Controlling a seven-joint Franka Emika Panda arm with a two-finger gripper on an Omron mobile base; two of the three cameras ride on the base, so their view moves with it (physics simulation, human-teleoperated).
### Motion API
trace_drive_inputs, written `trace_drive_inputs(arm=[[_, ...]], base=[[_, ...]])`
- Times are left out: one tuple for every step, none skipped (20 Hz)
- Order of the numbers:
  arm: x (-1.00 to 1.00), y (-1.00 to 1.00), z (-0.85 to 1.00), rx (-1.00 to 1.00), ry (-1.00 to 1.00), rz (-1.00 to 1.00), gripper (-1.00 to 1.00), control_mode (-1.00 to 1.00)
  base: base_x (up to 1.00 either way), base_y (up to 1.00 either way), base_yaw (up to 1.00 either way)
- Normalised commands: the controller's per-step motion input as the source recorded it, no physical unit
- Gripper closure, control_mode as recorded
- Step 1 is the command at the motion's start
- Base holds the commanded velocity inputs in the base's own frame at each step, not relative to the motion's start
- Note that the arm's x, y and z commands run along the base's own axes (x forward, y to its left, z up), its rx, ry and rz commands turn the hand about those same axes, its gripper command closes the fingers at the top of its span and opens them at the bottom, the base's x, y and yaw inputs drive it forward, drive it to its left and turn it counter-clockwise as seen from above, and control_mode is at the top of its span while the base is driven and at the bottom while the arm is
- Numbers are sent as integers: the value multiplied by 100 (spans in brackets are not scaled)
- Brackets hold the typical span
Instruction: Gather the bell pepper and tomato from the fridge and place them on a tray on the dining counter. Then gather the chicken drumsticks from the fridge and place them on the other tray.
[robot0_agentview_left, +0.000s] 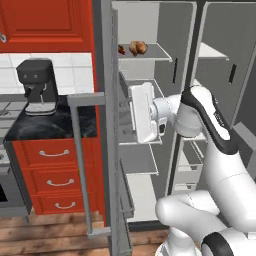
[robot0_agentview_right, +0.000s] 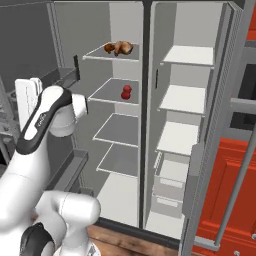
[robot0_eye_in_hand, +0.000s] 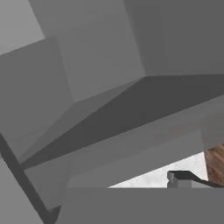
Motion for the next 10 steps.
trace_drive_inputs(arm=[[29, 82, 0, -1, 11, 0, -100, -100], [28, 82, 0, -1, 12, 0, -100, -100], [31, 84, 0, -2, 15, 0, -100, -100], [32, 83, 0, -2, 17, 0, -100, -100], [32, 84, 0, -3, 19, 0, -100, -100], [33, 79, 0, -3, 22, 0, -100, -100], [32, 74, 0, -2, 22, 0, -100, -100], [32, 65, 5, -1, 23, 0, -100, -100], [25, 44, 12, 0, 24, 0, -100, -100], [28, 43, 15, 0, 24, 0, -100, -100]], base=[[0, 0, 0], [0, 0, 0], [0, 0, 0], [0, 0, 0], [0, 0, 0], [0, 0, 0], [0, 0, 0], [0, 0, 0], [0, 0, 0], [0, 0, 0]])
